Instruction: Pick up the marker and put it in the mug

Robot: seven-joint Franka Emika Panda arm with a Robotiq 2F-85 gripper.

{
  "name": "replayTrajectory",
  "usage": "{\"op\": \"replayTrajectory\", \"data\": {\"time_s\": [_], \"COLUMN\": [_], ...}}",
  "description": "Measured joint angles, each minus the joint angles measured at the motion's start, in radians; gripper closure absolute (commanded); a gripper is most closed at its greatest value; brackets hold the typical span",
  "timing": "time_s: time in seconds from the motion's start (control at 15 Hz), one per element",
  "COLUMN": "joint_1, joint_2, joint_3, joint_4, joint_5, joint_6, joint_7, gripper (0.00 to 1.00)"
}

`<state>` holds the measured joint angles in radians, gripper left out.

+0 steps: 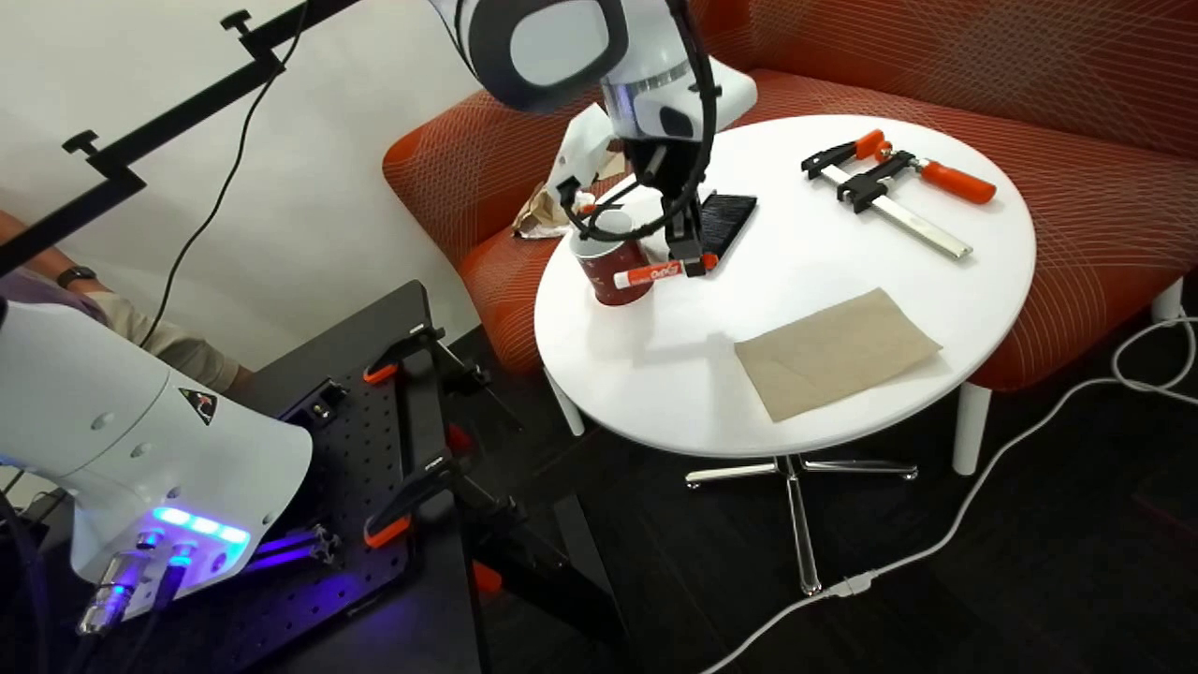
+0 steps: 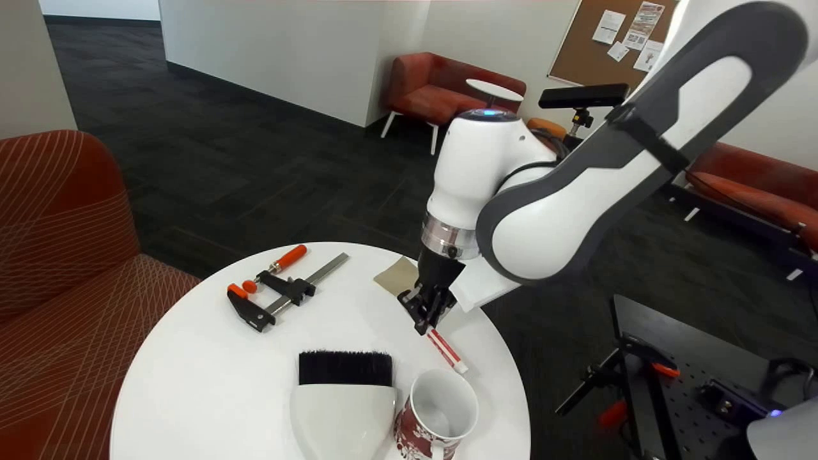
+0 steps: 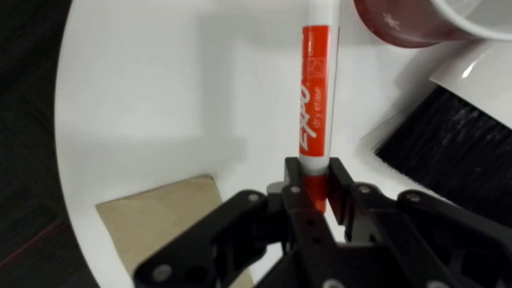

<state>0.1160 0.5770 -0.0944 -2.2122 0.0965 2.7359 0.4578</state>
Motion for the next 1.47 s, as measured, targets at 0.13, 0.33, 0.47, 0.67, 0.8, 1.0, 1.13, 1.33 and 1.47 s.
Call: {"op": "replayTrajectory", "data": {"time_s": [0.13, 0.33, 0.47, 0.67, 0.8, 1.0, 1.13, 1.33, 1.47], "joint_1": [0.014, 0.021, 0.021, 0.02, 0.017, 0.005, -0.009, -0.024, -0.027], "joint_2": [-0.083, -0.206, -0.281, -0.372, -0.423, -0.477, -0.495, -0.501, -0.501], "joint_3": [-0.008, -0.012, -0.012, -0.008, 0.002, 0.023, 0.037, 0.042, 0.046], "joint_4": [-0.022, -0.047, -0.056, -0.058, -0.057, -0.052, -0.045, -0.038, -0.038], "joint_5": [-0.024, -0.083, -0.123, -0.171, -0.185, -0.184, -0.168, -0.149, -0.149], "joint_6": [-0.062, -0.162, -0.22, -0.278, -0.309, -0.366, -0.412, -0.439, -0.439], "joint_7": [-0.004, -0.004, -0.004, -0.004, -0.009, -0.076, -0.174, -0.245, -0.254], "gripper": [0.95, 0.95, 0.95, 0.95, 0.95, 0.95, 0.81, 0.81, 0.81]}}
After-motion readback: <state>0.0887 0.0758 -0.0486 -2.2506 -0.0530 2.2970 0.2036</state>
